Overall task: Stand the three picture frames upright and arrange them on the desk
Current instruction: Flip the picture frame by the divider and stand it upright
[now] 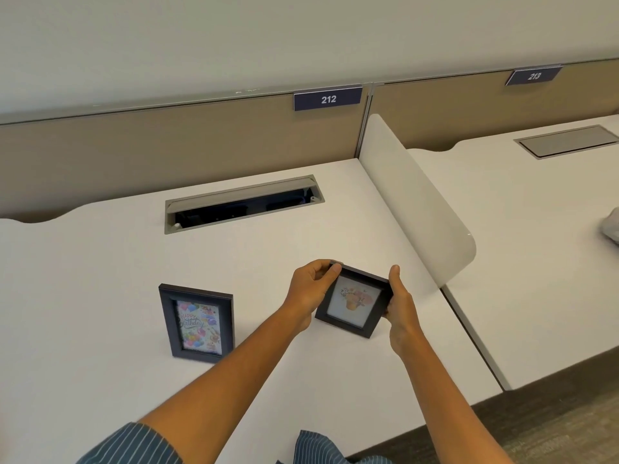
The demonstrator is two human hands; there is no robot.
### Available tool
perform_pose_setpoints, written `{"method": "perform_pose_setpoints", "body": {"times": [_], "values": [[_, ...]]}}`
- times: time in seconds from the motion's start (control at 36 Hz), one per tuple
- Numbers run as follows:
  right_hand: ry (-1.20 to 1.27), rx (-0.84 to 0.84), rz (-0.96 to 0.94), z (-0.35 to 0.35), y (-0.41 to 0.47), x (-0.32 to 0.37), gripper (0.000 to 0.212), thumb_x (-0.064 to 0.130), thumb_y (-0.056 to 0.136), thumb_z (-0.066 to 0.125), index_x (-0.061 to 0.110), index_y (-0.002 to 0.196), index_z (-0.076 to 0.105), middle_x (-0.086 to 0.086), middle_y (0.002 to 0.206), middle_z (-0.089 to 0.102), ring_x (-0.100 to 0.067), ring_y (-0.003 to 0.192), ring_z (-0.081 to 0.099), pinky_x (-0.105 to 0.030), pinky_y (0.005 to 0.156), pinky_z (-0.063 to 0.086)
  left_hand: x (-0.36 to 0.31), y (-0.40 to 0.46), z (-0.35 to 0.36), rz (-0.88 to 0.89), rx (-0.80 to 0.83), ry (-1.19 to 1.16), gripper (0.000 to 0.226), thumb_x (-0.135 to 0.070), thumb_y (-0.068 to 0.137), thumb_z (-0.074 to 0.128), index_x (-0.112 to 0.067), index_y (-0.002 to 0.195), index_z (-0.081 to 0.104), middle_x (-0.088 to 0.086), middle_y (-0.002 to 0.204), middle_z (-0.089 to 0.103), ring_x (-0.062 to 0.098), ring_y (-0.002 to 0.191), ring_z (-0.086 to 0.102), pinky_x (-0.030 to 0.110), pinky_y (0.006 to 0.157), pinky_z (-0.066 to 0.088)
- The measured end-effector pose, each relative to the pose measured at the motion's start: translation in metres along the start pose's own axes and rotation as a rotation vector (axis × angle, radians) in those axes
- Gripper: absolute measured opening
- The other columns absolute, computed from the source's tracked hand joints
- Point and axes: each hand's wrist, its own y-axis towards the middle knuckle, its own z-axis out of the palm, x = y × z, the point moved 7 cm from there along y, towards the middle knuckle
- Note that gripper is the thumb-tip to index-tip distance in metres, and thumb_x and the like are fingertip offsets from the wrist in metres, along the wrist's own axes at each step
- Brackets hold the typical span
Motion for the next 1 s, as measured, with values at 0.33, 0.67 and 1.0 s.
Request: {"method": "perform_pose_setpoints", "body": {"times": [0.33, 0.67, 1.0], "values": [[-0.023, 0.006, 0.013, 0.005, -0.001, 0.001, 0.085, 0.096, 0.079, 0.041, 0.023, 0.097, 0.081, -0.001, 0.095, 0.084, -0.028, 0.110, 0.071, -0.047, 0.108, 0.044, 0.002, 0.006, 0.001, -0.016, 0.004, 0.062, 0.027, -0.035, 0.099, 0.067, -0.019, 0.120, 0.072, -0.003, 0.114, 0.077, 0.010, 0.109, 0.069, 0.018, 0.082, 0.053], [-0.274, -0.079, -0.114, -0.006, -0.015, 0.012, 0.125, 0.112, 0.064, 0.018, 0.027, 0.149, 0.053, -0.001, 0.146, 0.063, -0.029, 0.137, 0.055, -0.049, 0.117, 0.038, -0.012, -0.011, -0.003, 0.108, -0.028, 0.315, 0.066, -0.057, 0.100, 0.053, -0.029, 0.157, 0.035, -0.009, 0.161, 0.040, 0.013, 0.146, 0.039, 0.029, 0.108, 0.038], [-0.768, -0.292, -0.715, 0.005, -0.046, 0.060, 0.068, 0.058, 0.106, 0.035, 0.025, 0.165, 0.034, 0.003, 0.178, 0.022, -0.018, 0.164, 0.015, -0.053, 0.132, 0.016, -0.078, -0.049, -0.018, 0.626, -0.120, 1.024, 0.074, -0.053, 0.105, 0.021, -0.017, 0.166, 0.000, 0.004, 0.173, -0.019, 0.021, 0.157, -0.025, 0.045, 0.126, -0.016]]}}
